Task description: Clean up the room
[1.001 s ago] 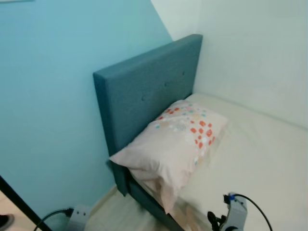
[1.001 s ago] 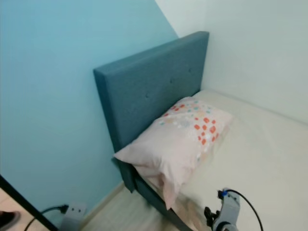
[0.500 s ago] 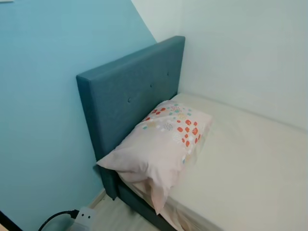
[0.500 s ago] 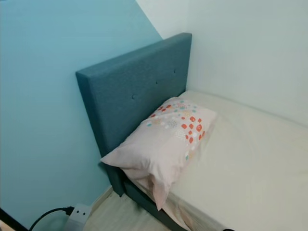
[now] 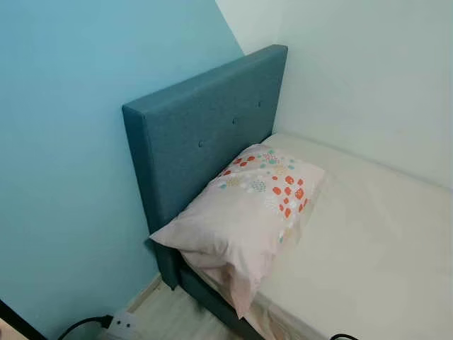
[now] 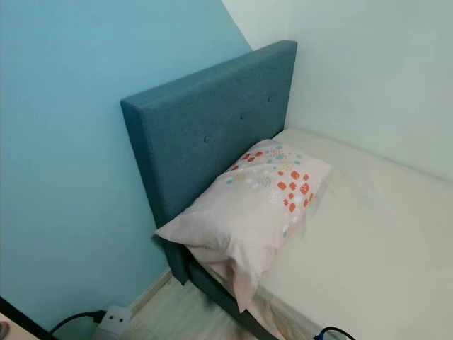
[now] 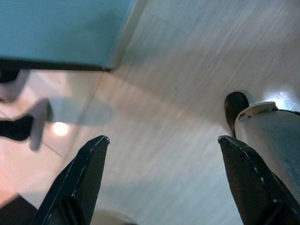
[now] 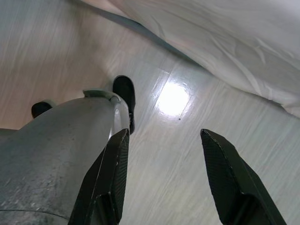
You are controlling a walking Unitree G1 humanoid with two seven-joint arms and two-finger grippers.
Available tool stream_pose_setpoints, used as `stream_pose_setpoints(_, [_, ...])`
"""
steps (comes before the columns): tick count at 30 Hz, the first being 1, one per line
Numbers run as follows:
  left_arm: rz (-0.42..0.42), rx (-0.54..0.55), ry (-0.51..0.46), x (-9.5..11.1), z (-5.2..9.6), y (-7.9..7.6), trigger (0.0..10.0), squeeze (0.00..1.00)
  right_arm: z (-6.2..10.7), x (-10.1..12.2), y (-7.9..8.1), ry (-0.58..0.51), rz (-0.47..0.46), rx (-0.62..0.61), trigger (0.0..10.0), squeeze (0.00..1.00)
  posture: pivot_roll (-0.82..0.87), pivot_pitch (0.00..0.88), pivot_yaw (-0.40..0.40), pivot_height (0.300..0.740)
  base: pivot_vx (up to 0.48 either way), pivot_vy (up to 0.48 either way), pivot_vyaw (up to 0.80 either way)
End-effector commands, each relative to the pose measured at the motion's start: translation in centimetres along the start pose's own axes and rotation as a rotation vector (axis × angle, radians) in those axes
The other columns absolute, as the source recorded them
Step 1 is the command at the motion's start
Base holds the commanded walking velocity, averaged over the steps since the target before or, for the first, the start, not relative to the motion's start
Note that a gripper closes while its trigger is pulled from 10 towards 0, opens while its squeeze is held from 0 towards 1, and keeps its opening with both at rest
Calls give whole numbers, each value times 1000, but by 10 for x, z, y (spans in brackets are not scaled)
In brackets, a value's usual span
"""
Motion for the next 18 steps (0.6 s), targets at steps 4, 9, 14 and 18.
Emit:
stream_pose_setpoints(4, [55, 19, 47, -6, 0, 2, 10000, 0, -1, 23, 8, -84, -7, 31, 10000, 0, 13, 0, -73, 740, 0, 0, 0])
stream_pose_setpoints(9, [103, 13, 51, -8, 0, 0, 10000, 0, 3, 86, 49, -228, -46, 199, 10000, 0, 17, 0, -81, 740, 0, 0, 0])
stream_pose_setpoints(14, [130, -46, 28, -7, 1, -10, 10000, 0, 8, 105, 80, -264, -82, 304, 10000, 0, 16, 0, -77, 740, 0, 0, 0])
stream_pose_setpoints(18, [129, -80, 17, -5, 2, -15, 10000, 0, 8, 99, 89, -250, -72, 321, 10000, 0, 16, 0, -77, 740, 0, 0, 0])
Point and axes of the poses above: a point about 5 cm out from each wrist's last joint towards the gripper, its own z axis pointing back from the gripper into the wrist, its own x axis along the axis of the wrist's last joint, y = z × x, the point moved 3 cm from there along -z, pointing out of the wrist towards the gripper, and after that the axes turned 14 degrees about -z, right-handed, at the moved point
